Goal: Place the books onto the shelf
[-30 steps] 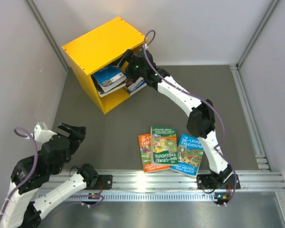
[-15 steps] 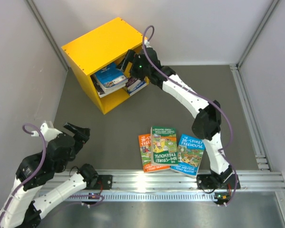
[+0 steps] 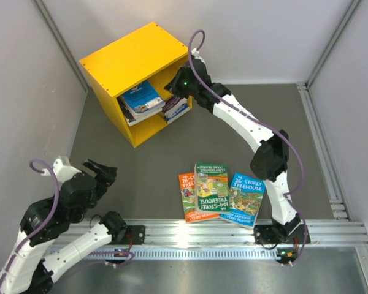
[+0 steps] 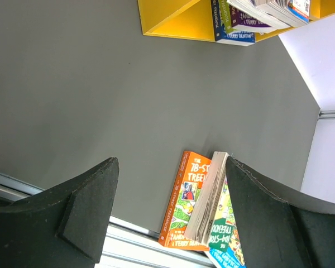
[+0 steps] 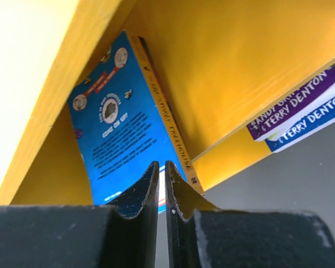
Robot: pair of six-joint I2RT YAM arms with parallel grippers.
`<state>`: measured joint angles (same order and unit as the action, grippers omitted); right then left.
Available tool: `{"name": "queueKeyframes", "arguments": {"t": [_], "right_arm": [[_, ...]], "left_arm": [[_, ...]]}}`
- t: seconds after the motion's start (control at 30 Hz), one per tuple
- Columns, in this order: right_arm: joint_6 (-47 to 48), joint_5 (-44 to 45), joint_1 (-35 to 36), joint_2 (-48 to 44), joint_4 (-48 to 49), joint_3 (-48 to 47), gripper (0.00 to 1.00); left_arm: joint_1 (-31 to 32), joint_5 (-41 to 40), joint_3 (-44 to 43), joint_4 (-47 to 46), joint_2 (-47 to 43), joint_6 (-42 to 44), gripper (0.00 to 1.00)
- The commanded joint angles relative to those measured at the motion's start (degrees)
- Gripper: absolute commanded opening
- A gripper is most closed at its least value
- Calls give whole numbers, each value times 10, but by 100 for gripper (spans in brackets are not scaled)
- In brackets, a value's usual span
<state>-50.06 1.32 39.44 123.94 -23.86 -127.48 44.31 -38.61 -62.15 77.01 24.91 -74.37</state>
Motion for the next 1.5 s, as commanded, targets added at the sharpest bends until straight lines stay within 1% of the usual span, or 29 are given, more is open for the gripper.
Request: {"name": "queueKeyframes", "arguments": {"t": [0.0, 0.3, 0.5, 0.87, 1.07, 1.17, 1.27, 1.3, 1.37, 1.4, 1.43, 1.47], "right_arm": [[7, 19, -7, 11, -2, -22, 7], [-22, 10, -6, 68, -2, -59, 7], [-42, 5, 11, 95, 17, -80, 7], [-70, 11, 42, 110, 39, -92, 8], [-71, 3, 54, 133, 60, -120, 12], [-65, 5, 53, 131, 63, -117, 15], [-56, 11, 39, 105, 62, -81, 21], [-52, 15, 26, 80, 63, -65, 28], [-42, 25, 9, 49, 66, -7, 39], [-39, 26, -11, 14, 70, 14, 48], [-35, 26, -23, -4, 79, 59, 53], [-33, 25, -35, -40, 81, 80, 57]], "left_arm": [[1, -4, -19, 22, -10, 4, 82], [2, -11, -40, 60, -16, 9, 82], [2, -21, -55, 89, -31, 10, 82], [2, -27, -62, 91, -40, 23, 82], [2, -21, -56, 87, -42, 23, 82], [2, -17, -56, 85, -43, 20, 82], [2, -13, -54, 80, -43, 16, 81], [2, -10, -51, 75, -42, 16, 82], [2, -9, -48, 70, -41, 15, 82], [2, -9, -43, 67, -42, 15, 82], [2, -9, -39, 61, -40, 14, 82], [2, -9, -38, 57, -41, 15, 82]]}}
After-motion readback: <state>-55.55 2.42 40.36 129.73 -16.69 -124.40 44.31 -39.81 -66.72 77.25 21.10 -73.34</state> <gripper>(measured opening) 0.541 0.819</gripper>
